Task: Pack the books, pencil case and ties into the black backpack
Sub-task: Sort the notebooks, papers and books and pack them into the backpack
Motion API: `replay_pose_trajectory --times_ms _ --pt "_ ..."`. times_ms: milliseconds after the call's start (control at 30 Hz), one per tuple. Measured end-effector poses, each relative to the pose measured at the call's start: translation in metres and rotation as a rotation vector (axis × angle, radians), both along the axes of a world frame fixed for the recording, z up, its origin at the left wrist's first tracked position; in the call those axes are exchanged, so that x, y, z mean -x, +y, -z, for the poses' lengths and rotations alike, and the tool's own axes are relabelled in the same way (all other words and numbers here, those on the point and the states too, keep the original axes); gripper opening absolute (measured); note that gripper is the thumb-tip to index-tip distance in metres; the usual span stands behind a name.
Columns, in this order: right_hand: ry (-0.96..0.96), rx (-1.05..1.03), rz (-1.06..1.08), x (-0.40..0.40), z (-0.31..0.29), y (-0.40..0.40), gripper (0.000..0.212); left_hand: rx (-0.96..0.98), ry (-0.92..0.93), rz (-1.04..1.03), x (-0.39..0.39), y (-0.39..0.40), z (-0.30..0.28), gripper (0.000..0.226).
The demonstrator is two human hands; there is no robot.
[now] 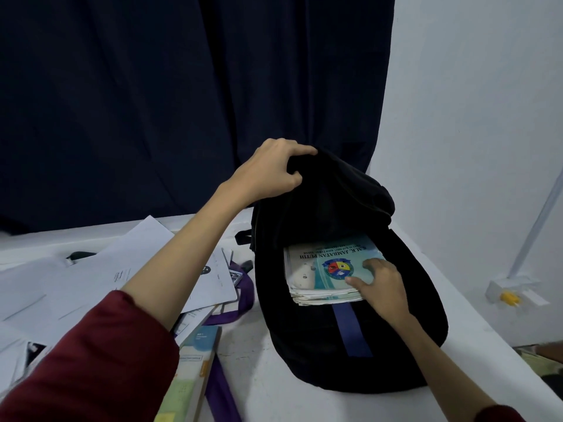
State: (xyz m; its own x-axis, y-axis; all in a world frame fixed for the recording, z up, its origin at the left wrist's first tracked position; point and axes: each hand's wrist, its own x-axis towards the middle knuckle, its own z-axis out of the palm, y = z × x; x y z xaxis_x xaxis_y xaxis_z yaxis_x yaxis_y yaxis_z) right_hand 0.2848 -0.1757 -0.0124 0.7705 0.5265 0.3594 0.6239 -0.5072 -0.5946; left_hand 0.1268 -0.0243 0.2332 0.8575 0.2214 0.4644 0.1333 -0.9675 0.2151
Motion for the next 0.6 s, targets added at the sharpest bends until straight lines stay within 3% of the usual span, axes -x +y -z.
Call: replay_pose_trajectory --times_ms 67,133,233,367,467,600 --pt "0.011 -0.263 0.063 0.013 -0.015 -0.010 0.039 0.033 0.009 -0.015 0.001 0.002 0.006 0.051" --pt "-0.118 -0.533 0.101 0.025 -0.040 -0.018 0.028 0.095 0.015 -0.033 0.003 0.004 0.016 0.050" --pt "-0.281 -0.755 0.060 0.035 -0.082 -0.021 0.022 0.205 0.005 -0.053 0.008 0.002 0.039 0.049" --pt "-0.320 -0.685 -0.128 0.051 -0.107 0.000 0.021 0.370 0.097 -0.053 0.026 -0.003 0.078 0.044" --pt "-0.243 -0.586 -0.315 0.070 -0.096 0.022 0.020 0.544 0.203 -0.017 0.057 -0.001 0.105 0.033" --pt "-0.064 -0.431 -0.443 0.101 -0.071 0.045 0.009 0.859 0.074 -0.190 0.125 0.024 0.137 0.023"
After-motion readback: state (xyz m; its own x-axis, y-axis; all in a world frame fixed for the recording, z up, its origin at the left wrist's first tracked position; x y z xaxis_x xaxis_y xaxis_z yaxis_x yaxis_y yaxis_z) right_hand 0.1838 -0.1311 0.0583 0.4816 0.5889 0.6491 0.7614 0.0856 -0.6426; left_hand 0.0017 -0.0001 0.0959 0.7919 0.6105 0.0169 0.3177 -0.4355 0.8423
